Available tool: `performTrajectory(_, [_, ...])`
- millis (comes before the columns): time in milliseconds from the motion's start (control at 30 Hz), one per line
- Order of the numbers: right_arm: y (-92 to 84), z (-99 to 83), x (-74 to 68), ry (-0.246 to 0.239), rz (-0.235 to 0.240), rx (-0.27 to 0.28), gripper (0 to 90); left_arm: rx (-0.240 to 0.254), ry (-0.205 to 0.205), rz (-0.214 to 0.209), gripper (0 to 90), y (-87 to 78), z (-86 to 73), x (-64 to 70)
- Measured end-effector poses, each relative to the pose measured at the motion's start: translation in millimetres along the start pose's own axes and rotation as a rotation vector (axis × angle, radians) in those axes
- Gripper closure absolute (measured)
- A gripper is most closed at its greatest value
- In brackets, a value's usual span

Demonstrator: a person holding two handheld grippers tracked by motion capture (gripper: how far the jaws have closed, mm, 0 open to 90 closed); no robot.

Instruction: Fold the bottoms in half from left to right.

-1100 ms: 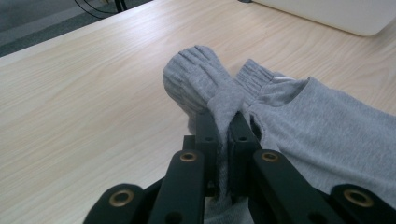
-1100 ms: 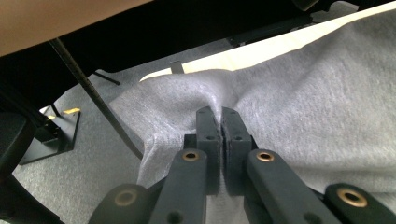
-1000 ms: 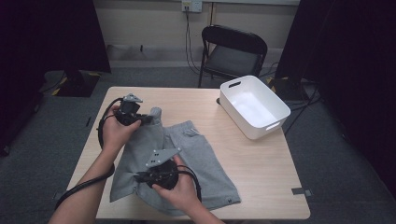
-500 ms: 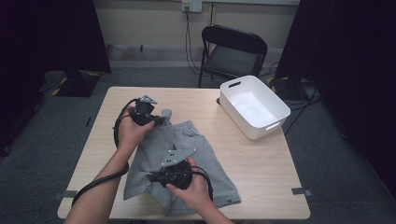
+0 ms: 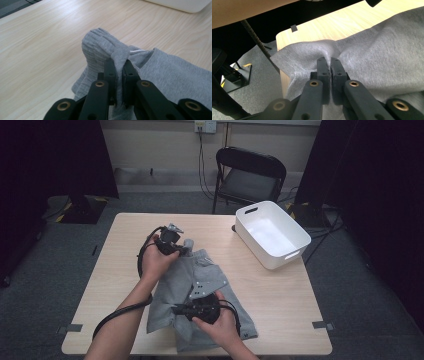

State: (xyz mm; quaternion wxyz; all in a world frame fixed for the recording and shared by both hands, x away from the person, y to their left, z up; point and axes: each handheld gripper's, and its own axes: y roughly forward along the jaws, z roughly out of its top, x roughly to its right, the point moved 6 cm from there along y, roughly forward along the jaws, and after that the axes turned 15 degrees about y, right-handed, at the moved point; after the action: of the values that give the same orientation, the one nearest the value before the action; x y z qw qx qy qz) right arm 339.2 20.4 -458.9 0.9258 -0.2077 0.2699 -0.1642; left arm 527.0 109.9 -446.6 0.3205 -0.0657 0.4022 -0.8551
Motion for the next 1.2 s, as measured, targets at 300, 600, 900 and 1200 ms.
performTrajectory(300, [-12.5,-11.8,15.7,0.02,-0.022,-0.009,88.3,-0.015,0.004,-0.011,84.3,23.9,4.5,9.8])
performTrajectory(600, [-18.9,-25.8,30.9,0.038,-0.05,-0.021,88.2,-0.033,0.006,-0.013,83.3,43.6,3.6,17.1])
performTrajectory(900, [-29.5,-32.0,37.4,0.041,-0.064,-0.029,88.0,-0.036,0.015,-0.019,80.2,54.9,14.0,25.5])
performTrajectory(1200, [-46.5,-41.5,54.7,0.06,-0.11,-0.029,87.8,-0.029,0.034,-0.031,79.3,63.0,20.9,33.9])
